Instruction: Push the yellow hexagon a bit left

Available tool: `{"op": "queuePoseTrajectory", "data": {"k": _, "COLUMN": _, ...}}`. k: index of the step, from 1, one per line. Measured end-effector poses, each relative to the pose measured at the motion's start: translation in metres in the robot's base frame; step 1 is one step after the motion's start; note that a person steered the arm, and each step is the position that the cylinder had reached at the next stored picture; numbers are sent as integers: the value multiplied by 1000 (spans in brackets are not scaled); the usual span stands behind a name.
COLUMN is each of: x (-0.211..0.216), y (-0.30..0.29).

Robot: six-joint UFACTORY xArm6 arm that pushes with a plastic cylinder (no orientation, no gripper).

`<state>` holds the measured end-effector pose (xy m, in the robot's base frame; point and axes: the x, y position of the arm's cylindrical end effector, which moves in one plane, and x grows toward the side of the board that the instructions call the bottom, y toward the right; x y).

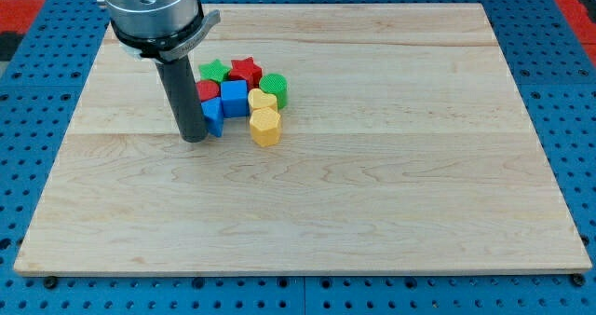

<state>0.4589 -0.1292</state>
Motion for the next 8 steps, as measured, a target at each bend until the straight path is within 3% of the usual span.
{"op": "queuePoseTrajectory", "data": {"k": 1, "x": 36, "y": 27}}
{"op": "queuePoseTrajectory", "data": {"k": 3, "x": 24, "y": 135}}
{"op": "queuePoseTrajectory", "data": {"k": 4, "x": 9, "y": 148}}
{"op": "queuePoseTrajectory", "data": {"k": 8, "x": 0, "y": 97}}
